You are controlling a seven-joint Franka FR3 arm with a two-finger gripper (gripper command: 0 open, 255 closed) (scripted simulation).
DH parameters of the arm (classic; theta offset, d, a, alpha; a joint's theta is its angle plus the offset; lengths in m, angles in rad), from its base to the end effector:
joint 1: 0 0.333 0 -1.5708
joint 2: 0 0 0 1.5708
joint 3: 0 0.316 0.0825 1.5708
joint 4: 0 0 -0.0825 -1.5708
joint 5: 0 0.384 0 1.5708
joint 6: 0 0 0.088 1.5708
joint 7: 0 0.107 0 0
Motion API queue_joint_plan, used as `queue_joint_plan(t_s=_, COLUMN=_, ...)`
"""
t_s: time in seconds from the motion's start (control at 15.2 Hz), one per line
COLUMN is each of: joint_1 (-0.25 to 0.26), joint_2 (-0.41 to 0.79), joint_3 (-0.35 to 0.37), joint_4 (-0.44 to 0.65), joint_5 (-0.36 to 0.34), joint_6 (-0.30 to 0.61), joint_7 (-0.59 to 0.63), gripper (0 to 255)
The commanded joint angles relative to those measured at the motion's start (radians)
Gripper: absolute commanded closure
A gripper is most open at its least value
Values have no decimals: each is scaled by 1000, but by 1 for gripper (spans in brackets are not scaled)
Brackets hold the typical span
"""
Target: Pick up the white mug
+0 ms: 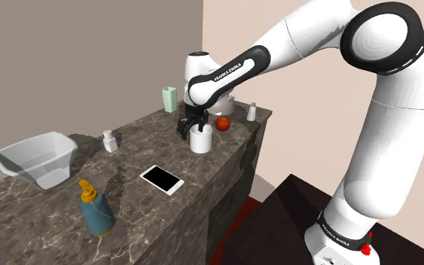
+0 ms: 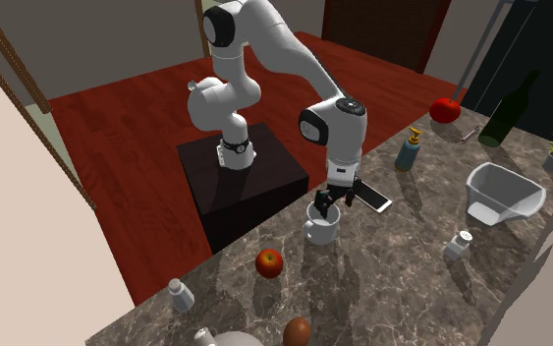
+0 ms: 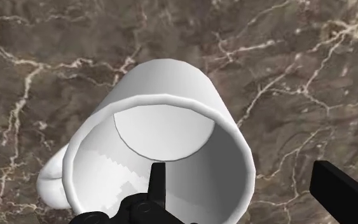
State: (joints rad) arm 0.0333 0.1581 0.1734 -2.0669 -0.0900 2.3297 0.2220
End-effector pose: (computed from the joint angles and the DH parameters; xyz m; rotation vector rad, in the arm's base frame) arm 0.5731 0.1164 0.3680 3.1182 0.0617 0.1780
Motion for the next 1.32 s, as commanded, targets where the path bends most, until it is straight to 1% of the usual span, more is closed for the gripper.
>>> queue_joint_plan(t_s=0.0, joint_1=0, joint_2=11, joint_3=-1, joint_4=-14, joint_5=-4, joint_6=25, joint_7=3, gripper=0)
queue_joint_plan(t_s=0.2, joint_1=1, joint_2=22, joint_3=-2, joint_4=-21, joint_5=-8, joint_6=44, joint_7=6, gripper=0)
queue_joint_plan(t_s=0.26, joint_1=0, joint_2=22, joint_3=-2, joint_4=-22, joint_5=-8, joint_6=44, joint_7=6, gripper=255)
queue_joint_plan(t_s=0.86, joint_1=1, joint_2=22, joint_3=-2, joint_4=-21, joint_5=-8, joint_6=44, joint_7=6, gripper=255)
queue_joint_plan(t_s=1.25, joint_1=-2, joint_2=-20, joint_3=1, joint_4=10, joint_5=7, joint_6=-29, joint_7=-6, gripper=255)
